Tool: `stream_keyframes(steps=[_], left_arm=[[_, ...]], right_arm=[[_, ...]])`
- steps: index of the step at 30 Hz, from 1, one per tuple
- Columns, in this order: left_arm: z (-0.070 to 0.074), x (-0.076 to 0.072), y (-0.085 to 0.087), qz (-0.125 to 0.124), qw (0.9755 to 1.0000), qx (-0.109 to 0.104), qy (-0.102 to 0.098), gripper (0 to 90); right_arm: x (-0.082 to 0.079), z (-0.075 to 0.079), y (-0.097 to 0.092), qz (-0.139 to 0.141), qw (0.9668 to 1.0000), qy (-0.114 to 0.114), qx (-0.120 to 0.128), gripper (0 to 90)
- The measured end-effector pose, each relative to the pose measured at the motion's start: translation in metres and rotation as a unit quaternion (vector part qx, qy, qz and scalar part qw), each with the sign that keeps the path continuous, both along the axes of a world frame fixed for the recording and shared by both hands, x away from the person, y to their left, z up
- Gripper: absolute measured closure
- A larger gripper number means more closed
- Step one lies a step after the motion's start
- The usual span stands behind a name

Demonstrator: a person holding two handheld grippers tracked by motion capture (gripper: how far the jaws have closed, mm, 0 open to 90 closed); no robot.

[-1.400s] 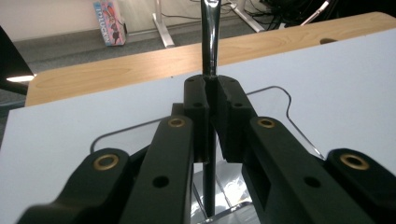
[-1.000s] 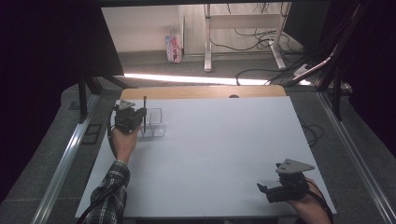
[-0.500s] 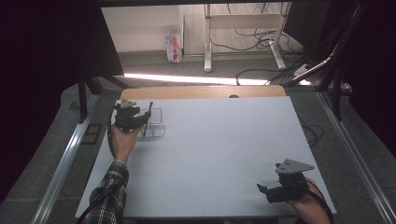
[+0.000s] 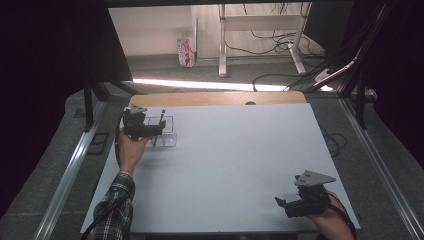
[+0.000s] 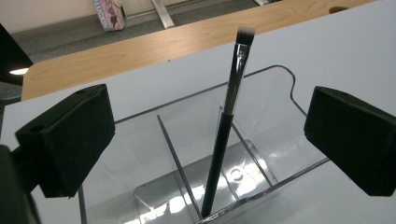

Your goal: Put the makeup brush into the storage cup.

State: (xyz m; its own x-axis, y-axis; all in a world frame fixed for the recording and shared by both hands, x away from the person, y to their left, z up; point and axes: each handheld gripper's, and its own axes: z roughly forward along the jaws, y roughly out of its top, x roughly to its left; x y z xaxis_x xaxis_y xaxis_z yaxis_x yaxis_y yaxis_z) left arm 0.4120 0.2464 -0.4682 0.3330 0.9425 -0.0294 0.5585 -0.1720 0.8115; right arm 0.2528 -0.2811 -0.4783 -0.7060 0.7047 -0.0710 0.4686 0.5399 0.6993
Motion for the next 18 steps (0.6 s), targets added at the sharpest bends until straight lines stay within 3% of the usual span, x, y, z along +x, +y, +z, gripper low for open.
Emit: stream_keyframes(steps=[2, 12, 18], left_arm=[[0.0003, 0.0004, 0.0000, -0.007, 0.9999, -0.010, 0.004, 2.3], [0.0024, 0.0000, -0.0025, -0.024, 0.9997, -0.004, 0.001, 0.7], [0.0031, -0.0012, 0.0004, -0.033, 0.9991, -0.026, 0.002, 0.2]], right_arm=[[0.0000, 0.0001, -0.0001, 0.000, 1.0000, 0.000, 0.000, 0.8], [0.0001, 0.0000, -0.0001, 0.000, 1.0000, 0.001, 0.000, 0.8], [-0.0001, 0.0000, 0.0000, 0.001, 1.0000, 0.001, 0.000, 0.8]])
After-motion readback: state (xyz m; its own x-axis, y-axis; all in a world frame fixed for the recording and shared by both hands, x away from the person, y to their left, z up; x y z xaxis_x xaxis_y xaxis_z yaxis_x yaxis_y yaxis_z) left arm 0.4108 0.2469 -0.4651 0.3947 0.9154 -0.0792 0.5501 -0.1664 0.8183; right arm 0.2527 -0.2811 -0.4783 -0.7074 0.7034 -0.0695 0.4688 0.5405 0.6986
